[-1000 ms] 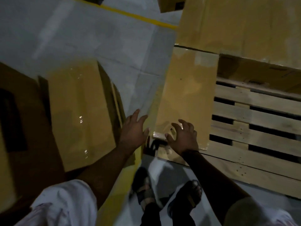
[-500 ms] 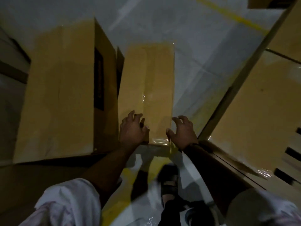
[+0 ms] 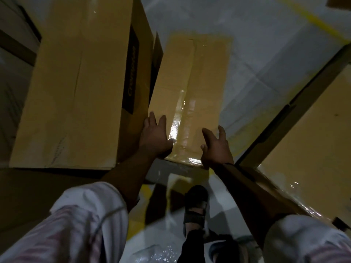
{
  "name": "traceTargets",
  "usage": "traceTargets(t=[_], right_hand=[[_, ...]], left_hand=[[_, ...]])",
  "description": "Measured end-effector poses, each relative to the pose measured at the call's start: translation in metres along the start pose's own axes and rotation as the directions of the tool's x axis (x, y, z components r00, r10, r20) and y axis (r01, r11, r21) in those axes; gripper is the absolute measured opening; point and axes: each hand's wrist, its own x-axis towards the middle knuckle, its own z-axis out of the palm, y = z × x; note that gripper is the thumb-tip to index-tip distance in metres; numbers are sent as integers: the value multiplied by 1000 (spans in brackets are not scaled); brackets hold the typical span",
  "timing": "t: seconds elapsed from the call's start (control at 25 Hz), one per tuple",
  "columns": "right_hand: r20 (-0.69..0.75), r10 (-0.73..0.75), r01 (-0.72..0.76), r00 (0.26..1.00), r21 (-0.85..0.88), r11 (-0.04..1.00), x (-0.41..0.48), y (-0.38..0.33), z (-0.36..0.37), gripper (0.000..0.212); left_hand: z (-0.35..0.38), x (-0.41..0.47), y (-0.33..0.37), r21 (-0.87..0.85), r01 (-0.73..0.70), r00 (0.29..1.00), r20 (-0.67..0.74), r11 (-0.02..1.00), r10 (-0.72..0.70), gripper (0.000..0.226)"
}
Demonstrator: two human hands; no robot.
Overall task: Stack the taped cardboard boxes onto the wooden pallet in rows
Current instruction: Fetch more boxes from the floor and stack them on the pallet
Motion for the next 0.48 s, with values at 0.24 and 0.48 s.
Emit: traceTargets(t=[0.24,0.48], right_hand=[[-42,-35,38,999,59,998,6,10,2,63],[-77,23,-8,997,197,980,4,6,6,62]], left_hand=[[-14,39,8,21,25,999,31,999,-26,121],[-13,46,8,-134,22,998,-53,991,-29,96]])
